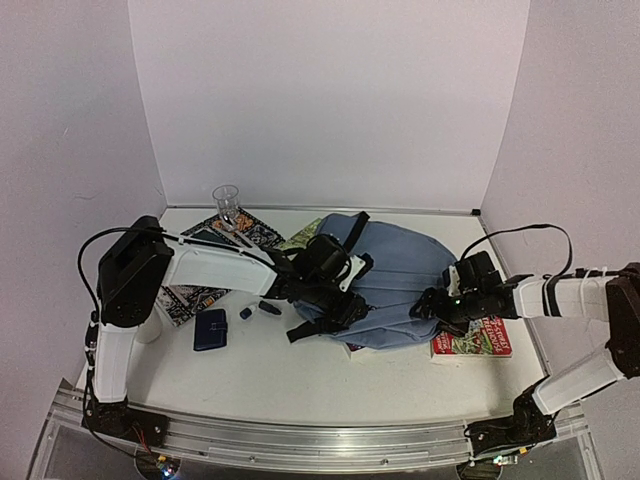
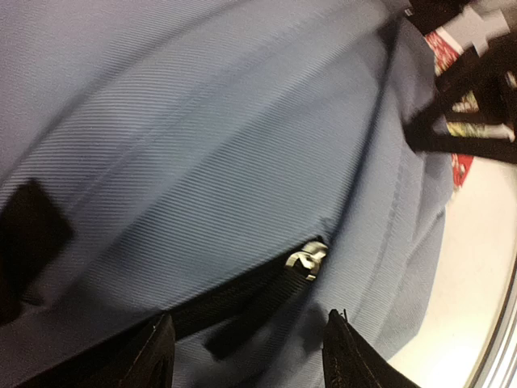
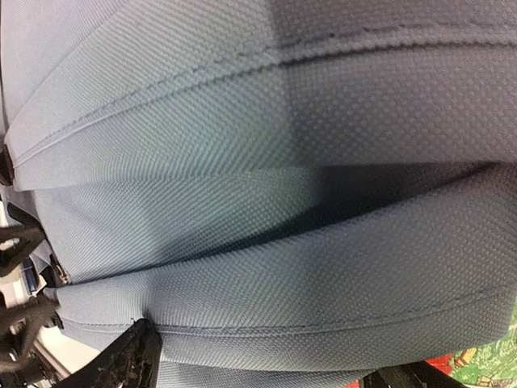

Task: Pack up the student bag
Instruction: Adjust the student bag with the book.

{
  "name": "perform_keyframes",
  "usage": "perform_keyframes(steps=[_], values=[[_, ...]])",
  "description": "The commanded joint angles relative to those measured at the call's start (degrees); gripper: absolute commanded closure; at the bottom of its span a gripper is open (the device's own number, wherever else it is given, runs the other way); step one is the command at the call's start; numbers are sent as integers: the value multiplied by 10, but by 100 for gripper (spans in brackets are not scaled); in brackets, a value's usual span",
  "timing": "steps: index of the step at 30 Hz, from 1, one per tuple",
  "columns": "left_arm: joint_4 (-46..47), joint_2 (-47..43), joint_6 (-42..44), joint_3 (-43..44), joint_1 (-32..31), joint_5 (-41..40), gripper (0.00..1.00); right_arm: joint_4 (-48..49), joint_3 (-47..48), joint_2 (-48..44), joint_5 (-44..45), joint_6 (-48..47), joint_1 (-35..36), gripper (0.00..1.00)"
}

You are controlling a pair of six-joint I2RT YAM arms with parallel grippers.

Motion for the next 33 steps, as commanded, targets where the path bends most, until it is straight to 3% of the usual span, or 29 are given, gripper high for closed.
perform_keyframes(steps=[1, 6, 8, 11, 18, 24, 27, 33], values=[[-35, 8, 33, 2, -19, -32, 36, 35, 22, 21, -51, -8, 6, 18], [-48, 29, 43, 19, -20, -79, 40, 43, 22, 26, -56, -7, 6, 19], [-55, 39, 48, 32, -20, -88, 47, 43, 22, 27, -57, -8, 6, 19], [-70, 44, 45, 48, -21, -52, 53, 43, 23, 27, -58, -10, 6, 19], [-72, -25, 35, 2, -54, 24, 32, 31, 30, 20, -46, -13, 6, 16], [-70, -67, 25, -34, -55, 29, 29, -70, 70, -20, 19, -17, 8, 6], [-68, -65, 28, -33, -55, 72, 29, -148, 104, -52, 74, -29, 14, 3], [-55, -59, 29, -36, -55, 80, 30, -246, 185, -61, 151, -57, 34, 2]])
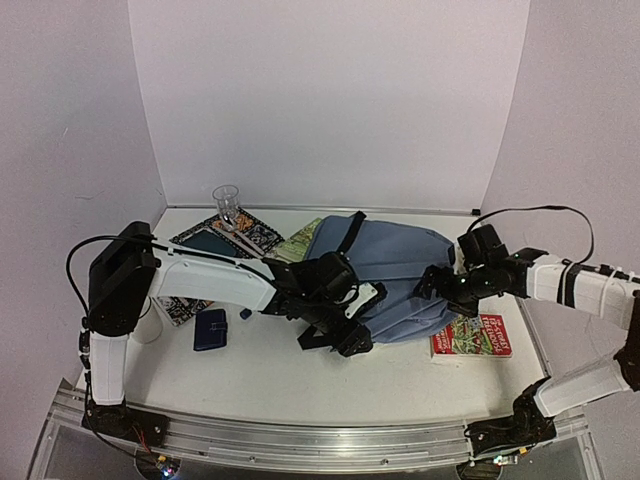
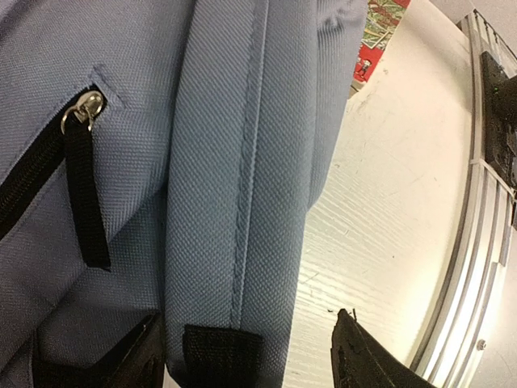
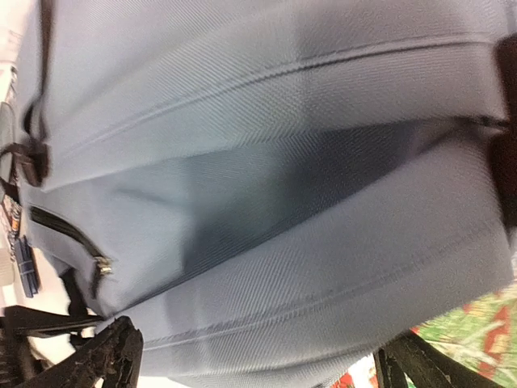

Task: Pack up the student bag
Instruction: Adjust the student bag with the book.

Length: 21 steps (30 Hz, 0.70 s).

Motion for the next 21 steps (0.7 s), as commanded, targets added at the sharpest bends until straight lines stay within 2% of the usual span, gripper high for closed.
perform_keyframes(steps=[1, 9, 13, 21], values=[[5, -20, -4, -4, 3, 15, 31, -94, 80, -3, 90, -33, 17, 2], [11, -8, -15, -1, 3, -4, 37, -135, 27, -16, 123, -15, 17, 2], [19, -8, -16, -7, 3, 10, 37, -102, 27, -13, 83, -22, 20, 2], [28, -11, -19, -12, 3, 11, 39, -40, 94, 63, 60, -46, 80, 17]])
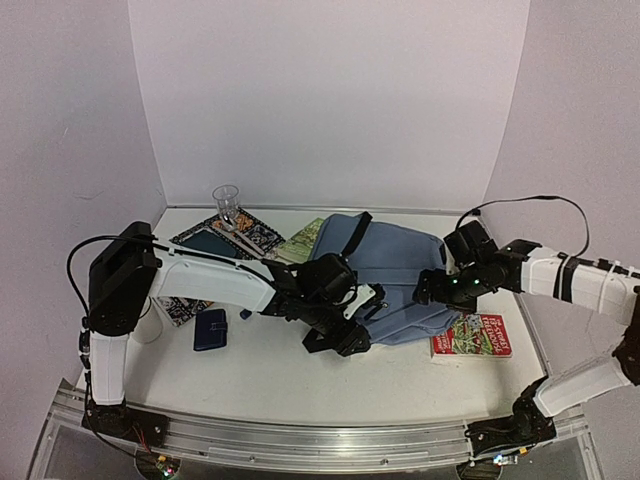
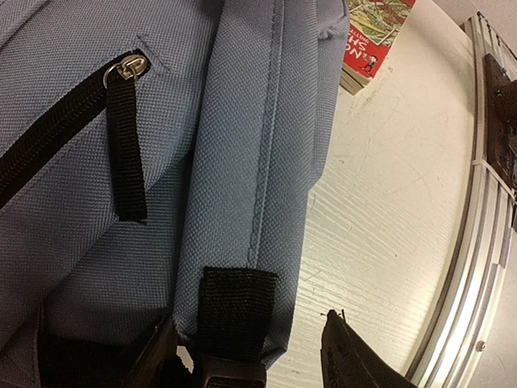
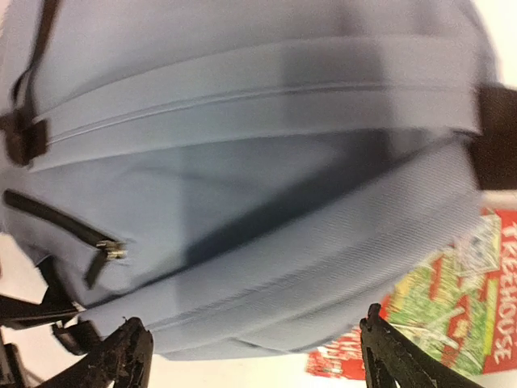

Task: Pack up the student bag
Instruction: Hold the student bag with the book.

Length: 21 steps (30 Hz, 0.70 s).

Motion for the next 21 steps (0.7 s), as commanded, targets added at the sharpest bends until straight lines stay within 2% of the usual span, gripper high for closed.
perform_keyframes(steps=[1, 7, 11, 16, 21], values=[[23, -13, -8, -4, 1, 6, 39, 40, 48, 57, -21, -19, 26, 20], [36, -33, -24, -11, 11, -20, 37, 70, 46, 123, -47, -33, 29, 34], [48, -40, -59, -17, 44, -31, 37, 78, 17, 129, -72, -26, 29, 42], [62, -42, -61, -2, 59, -35, 38, 97, -30, 105, -86, -12, 29, 45], [65, -19, -39, 33, 58, -28, 44, 109, -35, 113, -99, -7, 29, 46]])
